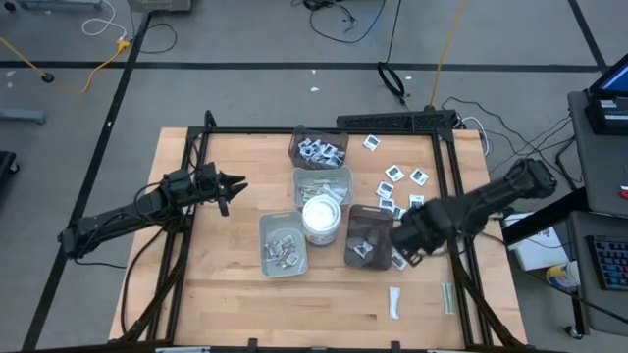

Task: Pick & Place First Aid Supplies
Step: Put the bandage into the top gray bin

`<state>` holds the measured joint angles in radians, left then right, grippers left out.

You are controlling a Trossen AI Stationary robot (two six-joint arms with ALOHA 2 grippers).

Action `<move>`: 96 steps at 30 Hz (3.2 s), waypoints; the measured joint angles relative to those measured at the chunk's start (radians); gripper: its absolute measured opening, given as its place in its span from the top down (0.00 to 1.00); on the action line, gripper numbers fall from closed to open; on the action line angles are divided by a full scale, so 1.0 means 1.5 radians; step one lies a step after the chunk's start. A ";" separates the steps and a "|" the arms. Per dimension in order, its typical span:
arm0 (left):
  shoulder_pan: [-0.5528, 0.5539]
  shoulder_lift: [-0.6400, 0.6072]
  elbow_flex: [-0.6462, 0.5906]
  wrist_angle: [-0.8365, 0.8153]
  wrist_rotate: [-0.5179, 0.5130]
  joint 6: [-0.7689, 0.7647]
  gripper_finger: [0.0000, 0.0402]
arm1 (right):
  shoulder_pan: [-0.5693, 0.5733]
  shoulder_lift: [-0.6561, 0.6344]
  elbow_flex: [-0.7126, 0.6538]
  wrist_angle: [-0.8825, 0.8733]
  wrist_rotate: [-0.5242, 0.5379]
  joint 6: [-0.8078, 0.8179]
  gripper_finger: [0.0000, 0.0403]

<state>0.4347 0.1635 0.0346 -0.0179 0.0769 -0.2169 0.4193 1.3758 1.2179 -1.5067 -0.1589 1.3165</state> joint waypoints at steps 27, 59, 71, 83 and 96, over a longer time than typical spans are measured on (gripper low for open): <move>0.000 0.000 0.000 0.000 0.000 0.000 0.68 | -0.452 0.307 0.324 -0.015 0.038 -0.730 1.00; 0.000 0.000 0.000 0.000 0.000 0.000 0.68 | -0.511 0.504 0.492 0.159 -0.002 -0.979 0.89; 0.000 0.000 0.000 0.000 0.000 0.000 0.68 | -0.510 0.467 0.492 0.161 0.035 -0.751 0.56; 0.000 0.000 0.000 0.000 0.000 0.000 0.68 | -0.474 0.359 0.403 0.183 0.037 -0.249 0.59; 0.000 0.000 0.000 0.000 0.000 0.000 0.68 | -0.373 0.215 0.183 0.207 0.058 0.018 0.58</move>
<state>0.4346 0.1635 0.0345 -0.0181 0.0769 -0.2166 -0.1407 1.6986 1.4919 -1.1958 -0.0719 1.3432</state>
